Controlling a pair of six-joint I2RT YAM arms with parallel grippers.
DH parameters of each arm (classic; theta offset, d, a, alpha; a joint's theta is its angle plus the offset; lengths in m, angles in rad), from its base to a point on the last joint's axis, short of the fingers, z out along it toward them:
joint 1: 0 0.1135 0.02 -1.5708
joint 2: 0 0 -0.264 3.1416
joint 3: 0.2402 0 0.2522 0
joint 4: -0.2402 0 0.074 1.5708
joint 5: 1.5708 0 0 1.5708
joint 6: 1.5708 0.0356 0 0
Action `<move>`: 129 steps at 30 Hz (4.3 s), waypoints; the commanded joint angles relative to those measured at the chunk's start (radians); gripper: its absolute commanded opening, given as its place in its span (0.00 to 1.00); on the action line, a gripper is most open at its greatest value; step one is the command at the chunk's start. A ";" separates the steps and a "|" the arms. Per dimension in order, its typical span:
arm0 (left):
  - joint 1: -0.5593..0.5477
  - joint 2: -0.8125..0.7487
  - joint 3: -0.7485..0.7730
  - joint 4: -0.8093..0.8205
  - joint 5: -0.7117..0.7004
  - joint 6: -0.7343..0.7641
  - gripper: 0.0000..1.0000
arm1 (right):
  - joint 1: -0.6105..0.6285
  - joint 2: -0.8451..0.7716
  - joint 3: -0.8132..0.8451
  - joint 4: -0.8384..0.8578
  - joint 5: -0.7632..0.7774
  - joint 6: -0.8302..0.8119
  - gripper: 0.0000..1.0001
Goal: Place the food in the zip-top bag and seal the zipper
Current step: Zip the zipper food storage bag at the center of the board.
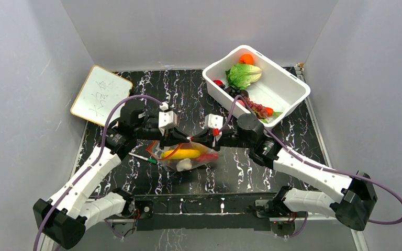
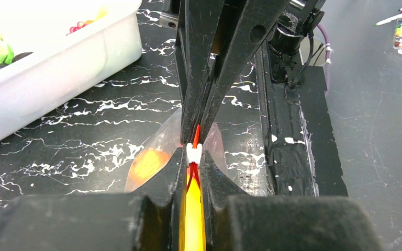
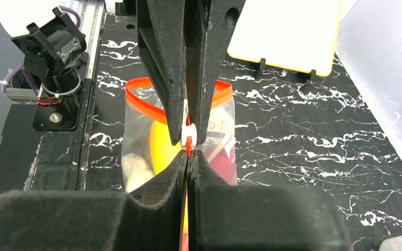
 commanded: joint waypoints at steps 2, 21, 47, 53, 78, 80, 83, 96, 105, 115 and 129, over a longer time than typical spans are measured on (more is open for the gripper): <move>0.008 -0.031 0.025 -0.090 -0.050 0.067 0.00 | -0.003 -0.058 -0.005 0.166 0.003 0.040 0.00; 0.008 -0.094 0.014 -0.081 0.030 0.072 0.00 | 0.002 0.005 0.106 -0.072 -0.070 0.021 0.45; 0.008 -0.016 0.051 -0.155 -0.080 0.117 0.00 | 0.012 0.004 0.017 0.227 -0.005 0.099 0.00; 0.008 -0.031 0.036 -0.211 -0.128 0.143 0.00 | 0.009 -0.006 0.015 0.230 -0.021 0.109 0.00; 0.007 -0.043 0.094 -0.232 -0.026 0.128 0.00 | -0.011 -0.008 0.127 -0.191 -0.080 -0.019 0.53; 0.008 -0.046 0.094 -0.230 -0.006 0.123 0.00 | -0.007 0.018 0.140 -0.200 -0.088 -0.022 0.55; 0.008 -0.055 0.097 -0.215 -0.002 0.108 0.00 | 0.000 0.059 0.152 -0.197 -0.084 -0.021 0.55; 0.008 -0.046 0.094 -0.181 0.018 0.087 0.00 | 0.020 0.084 0.203 -0.173 -0.032 0.007 0.46; 0.009 0.012 0.161 -0.268 0.016 0.145 0.00 | 0.042 0.146 0.263 -0.200 -0.016 -0.006 0.44; 0.008 0.000 0.127 -0.259 0.014 0.143 0.00 | 0.062 0.226 0.355 -0.296 0.017 -0.052 0.20; 0.008 0.013 0.158 -0.362 0.017 0.205 0.00 | 0.062 0.257 0.423 -0.514 0.035 -0.179 0.34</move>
